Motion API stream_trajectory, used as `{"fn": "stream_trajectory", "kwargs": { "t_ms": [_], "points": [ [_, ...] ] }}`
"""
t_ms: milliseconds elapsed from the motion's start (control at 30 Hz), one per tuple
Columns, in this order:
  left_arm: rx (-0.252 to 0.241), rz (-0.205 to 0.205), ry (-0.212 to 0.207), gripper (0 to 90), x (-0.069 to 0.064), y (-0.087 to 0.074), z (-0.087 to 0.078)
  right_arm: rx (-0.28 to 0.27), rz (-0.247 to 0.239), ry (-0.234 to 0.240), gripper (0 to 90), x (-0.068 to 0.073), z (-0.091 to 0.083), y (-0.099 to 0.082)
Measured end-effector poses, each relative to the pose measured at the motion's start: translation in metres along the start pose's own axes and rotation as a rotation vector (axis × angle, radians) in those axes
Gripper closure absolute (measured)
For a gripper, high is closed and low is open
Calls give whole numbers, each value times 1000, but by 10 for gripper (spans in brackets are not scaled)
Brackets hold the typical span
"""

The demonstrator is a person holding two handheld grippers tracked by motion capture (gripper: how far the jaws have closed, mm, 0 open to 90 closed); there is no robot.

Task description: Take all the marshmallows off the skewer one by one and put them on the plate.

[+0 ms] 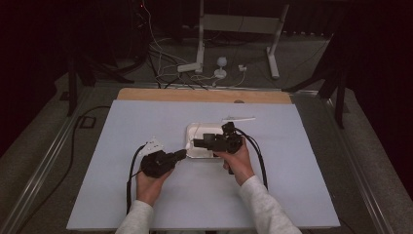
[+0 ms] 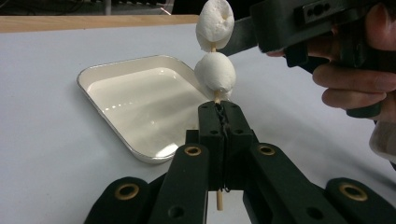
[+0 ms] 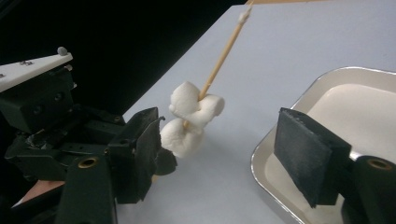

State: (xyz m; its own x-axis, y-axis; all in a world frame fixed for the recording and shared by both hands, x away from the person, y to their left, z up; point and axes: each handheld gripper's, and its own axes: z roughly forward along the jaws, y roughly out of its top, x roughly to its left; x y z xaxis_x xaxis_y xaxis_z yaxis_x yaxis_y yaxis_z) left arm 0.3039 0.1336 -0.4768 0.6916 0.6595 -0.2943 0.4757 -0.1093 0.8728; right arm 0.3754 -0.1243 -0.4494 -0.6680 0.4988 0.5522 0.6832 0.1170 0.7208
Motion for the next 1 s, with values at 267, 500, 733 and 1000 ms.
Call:
{"fn": "stream_trajectory", "kwargs": {
  "t_ms": [267,500,733,1000],
  "points": [
    [-6,-4,-7,900,-2,1,2,19,34,46,383,0,6,-1],
    [-19,4,-23,900,-5,1,4,24,70,92,503,-1,8,-1],
    [-17,6,-28,900,-6,1,5,9,83,128,681,0,7,-1],
    [-7,19,-20,900,-8,0,6,-22,94,115,735,-1,2,0]
  ]
}}
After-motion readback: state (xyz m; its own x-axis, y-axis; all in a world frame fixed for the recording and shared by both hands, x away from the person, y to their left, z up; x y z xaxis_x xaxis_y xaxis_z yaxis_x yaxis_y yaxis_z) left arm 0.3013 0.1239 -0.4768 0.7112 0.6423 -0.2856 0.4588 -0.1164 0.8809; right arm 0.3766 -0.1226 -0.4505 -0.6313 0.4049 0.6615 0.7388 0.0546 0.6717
